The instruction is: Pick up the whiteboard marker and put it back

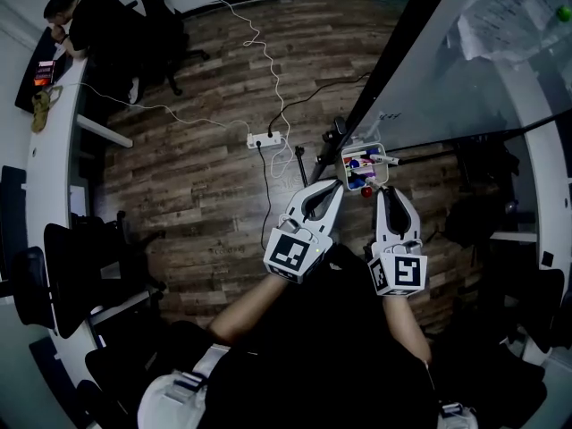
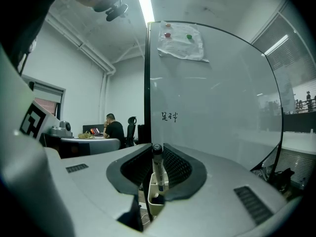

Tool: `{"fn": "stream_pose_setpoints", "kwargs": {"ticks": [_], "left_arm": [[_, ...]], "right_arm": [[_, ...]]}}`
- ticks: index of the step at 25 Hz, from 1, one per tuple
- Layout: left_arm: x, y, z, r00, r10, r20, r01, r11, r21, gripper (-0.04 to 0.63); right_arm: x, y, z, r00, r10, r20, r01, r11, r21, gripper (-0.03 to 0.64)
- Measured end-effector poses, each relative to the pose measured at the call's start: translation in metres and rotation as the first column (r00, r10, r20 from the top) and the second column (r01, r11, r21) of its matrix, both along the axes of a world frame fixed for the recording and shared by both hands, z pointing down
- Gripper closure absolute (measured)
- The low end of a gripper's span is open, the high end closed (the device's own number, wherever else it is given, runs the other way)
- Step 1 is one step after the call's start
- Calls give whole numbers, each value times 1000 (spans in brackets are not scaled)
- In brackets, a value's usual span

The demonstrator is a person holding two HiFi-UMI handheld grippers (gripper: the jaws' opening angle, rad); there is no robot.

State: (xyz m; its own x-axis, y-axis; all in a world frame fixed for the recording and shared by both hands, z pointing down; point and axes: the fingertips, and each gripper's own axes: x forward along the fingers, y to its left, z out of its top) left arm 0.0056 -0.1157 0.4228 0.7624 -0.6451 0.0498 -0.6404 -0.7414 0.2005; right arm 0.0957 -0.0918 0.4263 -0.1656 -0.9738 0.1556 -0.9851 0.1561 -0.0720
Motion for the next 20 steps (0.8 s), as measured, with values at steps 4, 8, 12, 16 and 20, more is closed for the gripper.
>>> {"fn": "stream_pose_setpoints", "kwargs": {"ticks": [4, 8, 12, 16, 20], "left_arm": [[4, -9, 0, 1000, -12, 22, 12, 1000, 15, 588], [5, -17, 0, 999, -32, 25, 32, 999, 8, 588], [7, -26, 0, 998, -49, 27, 49, 999, 7, 588], [8, -30, 5, 998, -59, 19, 59, 998, -10, 588], [11, -33, 7, 998, -58, 20, 59, 998, -20, 588]], "right_arm": [[6, -11, 2, 1000, -22, -3, 22, 1000, 8, 538], [10, -23, 3, 1000, -29, 10, 29, 1000, 1, 538], [14, -36, 9, 999, -45, 13, 45, 999, -5, 538], [14, -43, 19, 998, -54, 17, 55, 998, -25, 538], [13, -47, 29, 998, -67, 12, 67, 996, -54, 538]]}}
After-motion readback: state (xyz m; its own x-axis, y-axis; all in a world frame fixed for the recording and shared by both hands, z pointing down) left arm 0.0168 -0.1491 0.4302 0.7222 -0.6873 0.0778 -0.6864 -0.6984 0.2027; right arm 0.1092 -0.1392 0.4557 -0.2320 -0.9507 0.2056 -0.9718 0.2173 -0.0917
